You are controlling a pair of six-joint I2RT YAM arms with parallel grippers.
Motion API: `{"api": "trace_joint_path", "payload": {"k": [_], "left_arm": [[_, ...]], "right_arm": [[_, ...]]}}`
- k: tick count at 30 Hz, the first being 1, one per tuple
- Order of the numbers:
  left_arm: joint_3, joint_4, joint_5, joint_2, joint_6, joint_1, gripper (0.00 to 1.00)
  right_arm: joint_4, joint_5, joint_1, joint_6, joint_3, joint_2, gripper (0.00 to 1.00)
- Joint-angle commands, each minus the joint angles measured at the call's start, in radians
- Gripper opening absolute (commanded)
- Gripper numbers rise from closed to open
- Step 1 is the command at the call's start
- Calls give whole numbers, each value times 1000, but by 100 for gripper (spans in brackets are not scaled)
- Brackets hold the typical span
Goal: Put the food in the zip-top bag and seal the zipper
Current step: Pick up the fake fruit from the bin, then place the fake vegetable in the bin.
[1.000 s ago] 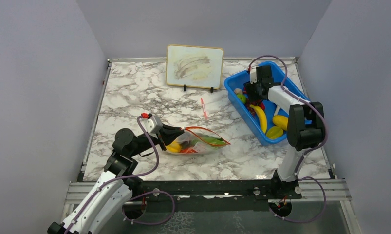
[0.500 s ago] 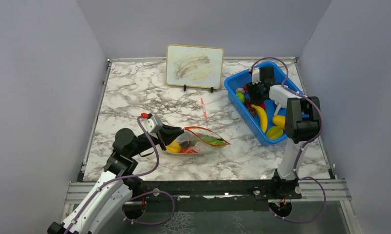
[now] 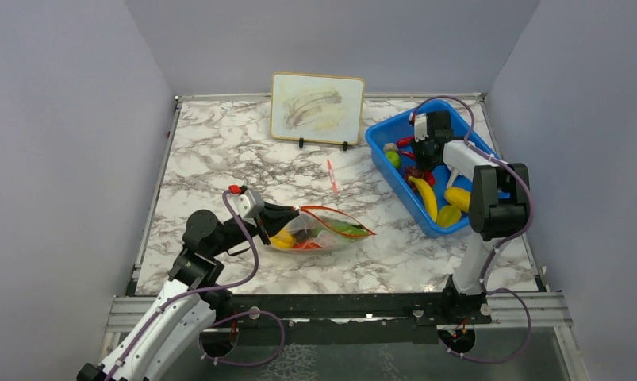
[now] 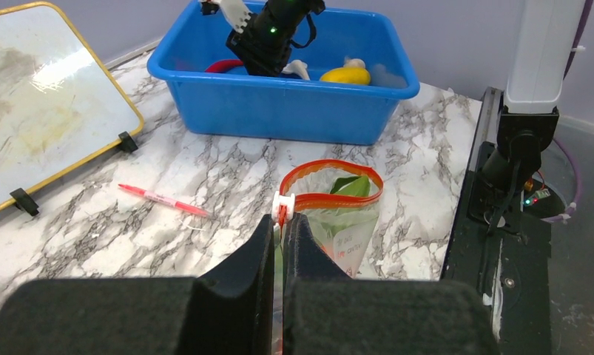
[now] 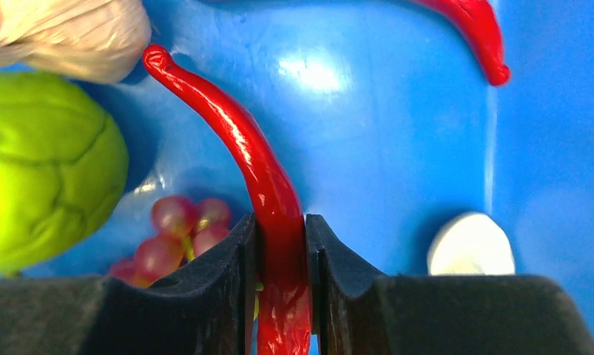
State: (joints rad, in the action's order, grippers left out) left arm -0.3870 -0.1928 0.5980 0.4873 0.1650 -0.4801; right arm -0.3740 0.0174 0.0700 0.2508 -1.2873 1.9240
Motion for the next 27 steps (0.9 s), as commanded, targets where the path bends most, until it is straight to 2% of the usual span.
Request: {"api": "trace_joint_path", "payload": {"k": [1,7,14,22,27], "left_arm": [[-33,-1,-17,-6,-12,-3,0],[-34,-15,-34,-6,-8,-2,0],[-33,-16,-43,-14,-1,-2,0],[-27,-17,-44,-26,10,-2,0],[-26,-22,-40,-29,14,-2,0]], "right_arm": [[-46,12,-4,-14,18,-147,23],[-60,68,-4,-31,24,-280,21],[-90,51,-3,-58,28,-452,20],[-37,87,-3,-64,101,-529,18],[53,136,-3,-77,165,-488,22]]}}
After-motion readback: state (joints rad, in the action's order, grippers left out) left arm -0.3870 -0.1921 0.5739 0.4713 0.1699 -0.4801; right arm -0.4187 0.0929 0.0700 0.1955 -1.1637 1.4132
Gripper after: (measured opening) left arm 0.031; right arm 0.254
